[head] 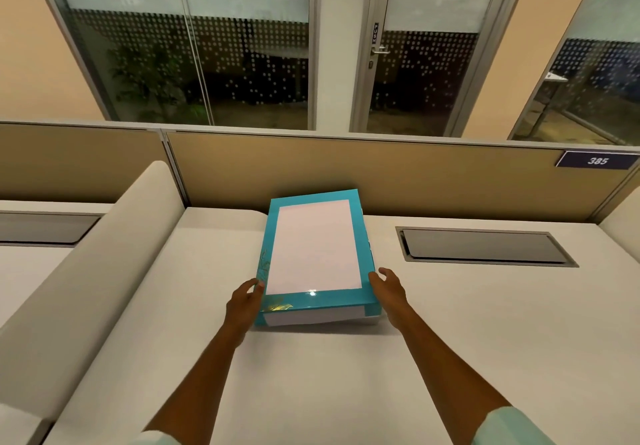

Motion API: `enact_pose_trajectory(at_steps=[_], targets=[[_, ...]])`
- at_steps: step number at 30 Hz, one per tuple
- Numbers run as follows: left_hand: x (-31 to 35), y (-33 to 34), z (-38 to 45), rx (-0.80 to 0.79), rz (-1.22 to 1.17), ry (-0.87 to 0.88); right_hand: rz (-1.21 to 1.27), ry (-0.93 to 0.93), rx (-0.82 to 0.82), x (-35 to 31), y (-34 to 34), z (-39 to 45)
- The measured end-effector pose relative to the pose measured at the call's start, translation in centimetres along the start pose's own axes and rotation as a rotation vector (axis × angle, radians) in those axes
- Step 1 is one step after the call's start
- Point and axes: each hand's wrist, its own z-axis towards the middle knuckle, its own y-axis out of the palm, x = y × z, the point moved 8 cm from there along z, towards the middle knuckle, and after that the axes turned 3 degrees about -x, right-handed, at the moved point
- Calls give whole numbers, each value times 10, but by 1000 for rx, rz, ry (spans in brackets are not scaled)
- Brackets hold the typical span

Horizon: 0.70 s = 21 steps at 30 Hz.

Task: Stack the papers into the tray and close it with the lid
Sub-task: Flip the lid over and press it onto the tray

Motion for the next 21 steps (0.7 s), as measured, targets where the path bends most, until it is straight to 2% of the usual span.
enact_pose_trajectory(at_steps=[7,15,21], targets=[[-7,12,10,85,-83,-140,-132,-44,32,-6,5,5],[7,-3,-3,199,-181,122,-45,-128,65,-2,7,3],[9,3,-7,169,-148,177,-146,-80,98,7,9,3]])
